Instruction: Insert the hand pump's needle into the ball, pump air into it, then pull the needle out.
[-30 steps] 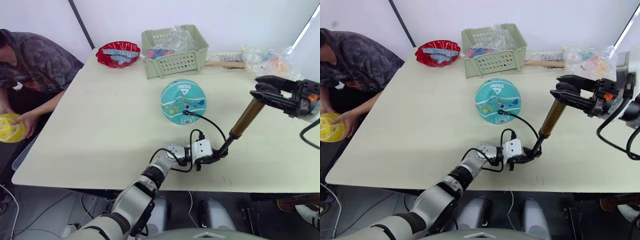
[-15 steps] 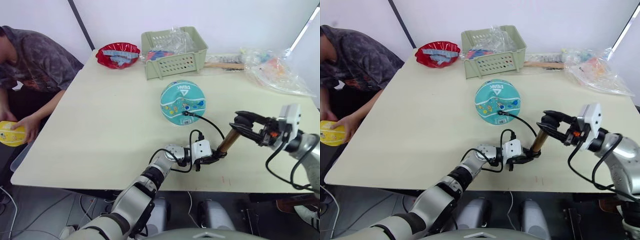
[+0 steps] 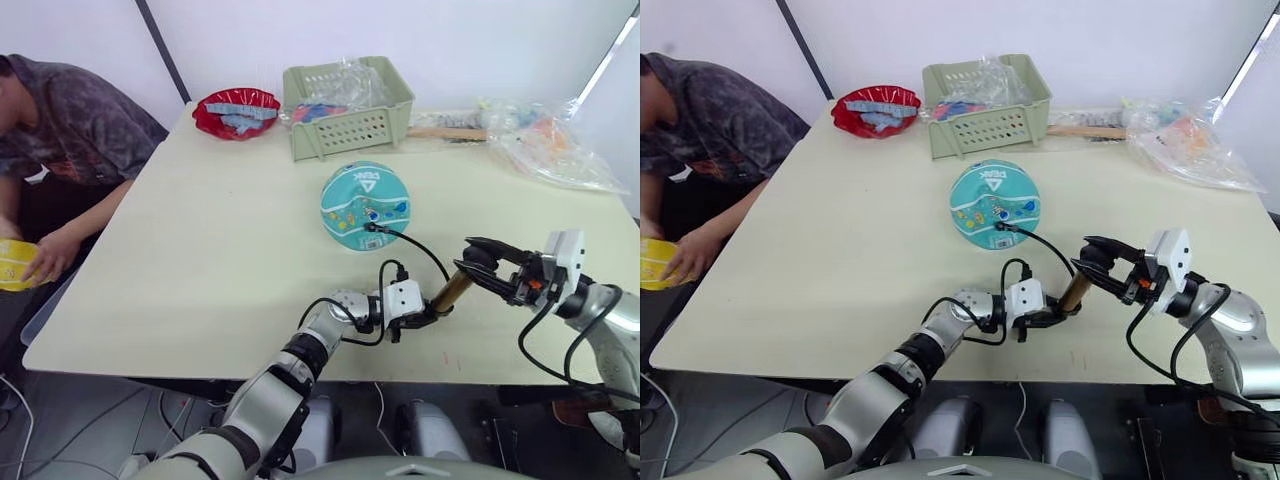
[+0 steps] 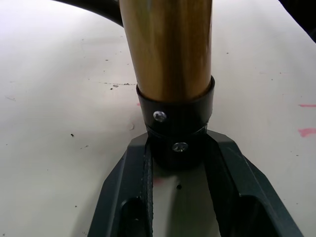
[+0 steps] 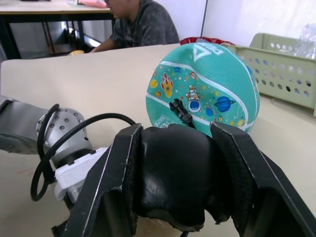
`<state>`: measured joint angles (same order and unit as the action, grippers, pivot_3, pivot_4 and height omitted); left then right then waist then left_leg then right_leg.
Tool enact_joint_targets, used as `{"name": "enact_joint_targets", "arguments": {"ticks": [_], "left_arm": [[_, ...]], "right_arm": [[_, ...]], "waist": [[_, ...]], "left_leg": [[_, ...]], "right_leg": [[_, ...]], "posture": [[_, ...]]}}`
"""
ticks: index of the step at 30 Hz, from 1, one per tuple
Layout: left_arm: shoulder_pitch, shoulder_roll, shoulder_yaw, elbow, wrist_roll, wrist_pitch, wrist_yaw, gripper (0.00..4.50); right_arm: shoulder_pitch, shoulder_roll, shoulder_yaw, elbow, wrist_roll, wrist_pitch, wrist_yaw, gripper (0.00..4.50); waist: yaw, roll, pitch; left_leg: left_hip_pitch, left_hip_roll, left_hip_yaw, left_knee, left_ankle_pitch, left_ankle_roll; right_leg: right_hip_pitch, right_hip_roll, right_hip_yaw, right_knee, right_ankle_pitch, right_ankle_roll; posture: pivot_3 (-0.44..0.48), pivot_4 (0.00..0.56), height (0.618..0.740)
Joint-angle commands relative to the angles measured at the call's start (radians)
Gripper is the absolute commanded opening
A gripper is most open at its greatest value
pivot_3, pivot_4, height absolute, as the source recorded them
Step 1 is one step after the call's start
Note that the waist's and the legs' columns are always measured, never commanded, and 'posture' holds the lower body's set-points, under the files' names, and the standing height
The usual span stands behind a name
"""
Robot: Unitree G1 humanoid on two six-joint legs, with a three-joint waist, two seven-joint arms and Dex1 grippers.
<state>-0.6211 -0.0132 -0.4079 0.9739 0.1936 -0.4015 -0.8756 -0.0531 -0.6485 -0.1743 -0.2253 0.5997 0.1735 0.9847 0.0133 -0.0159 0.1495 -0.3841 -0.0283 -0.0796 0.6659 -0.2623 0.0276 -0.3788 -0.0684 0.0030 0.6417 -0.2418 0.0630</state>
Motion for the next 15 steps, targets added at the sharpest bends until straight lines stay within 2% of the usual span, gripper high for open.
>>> {"name": "enact_joint_targets", "arguments": {"ticks": [1, 6, 15], "left_arm": [[0.047, 0.028, -0.055, 0.062, 0.059, 0.027, -0.035, 1.01], [0.043, 0.026, -0.056, 0.062, 0.061, 0.026, -0.037, 1.01], [0.043, 0.026, -0.057, 0.064, 0.062, 0.024, -0.042, 1.01]], "right_arm": [[-0.068, -0.078, -0.139, -0.089, 0.163, 0.09, 0.015, 1.66], [-0.15, -0.181, -0.231, -0.119, 0.31, 0.224, 0.014, 1.66], [-0.27, -0.279, -0.293, -0.128, 0.386, 0.335, -0.012, 1.66]], "waist": [[0.0, 0.002, 0.002], [0.001, 0.003, 0.003], [0.001, 0.003, 0.003]], "left_leg": [[0.0, 0.0, 0.0, 0.0, 0.0, 0.0], [-0.002, -0.001, -0.001, 0.0, 0.0, 0.0], [-0.007, -0.001, -0.003, 0.0, 0.0, 0.0]], "right_leg": [[0.0, 0.0, 0.0, 0.0, 0.0, 0.0], [-0.001, -0.001, -0.001, 0.0, 0.0, 0.0], [-0.005, -0.002, -0.003, -0.001, 0.0, 0.0]], "posture": [[0.0, 0.15, 0.74], [0.0, 0.15, 0.74], [0.0, 0.15, 0.74]]}}
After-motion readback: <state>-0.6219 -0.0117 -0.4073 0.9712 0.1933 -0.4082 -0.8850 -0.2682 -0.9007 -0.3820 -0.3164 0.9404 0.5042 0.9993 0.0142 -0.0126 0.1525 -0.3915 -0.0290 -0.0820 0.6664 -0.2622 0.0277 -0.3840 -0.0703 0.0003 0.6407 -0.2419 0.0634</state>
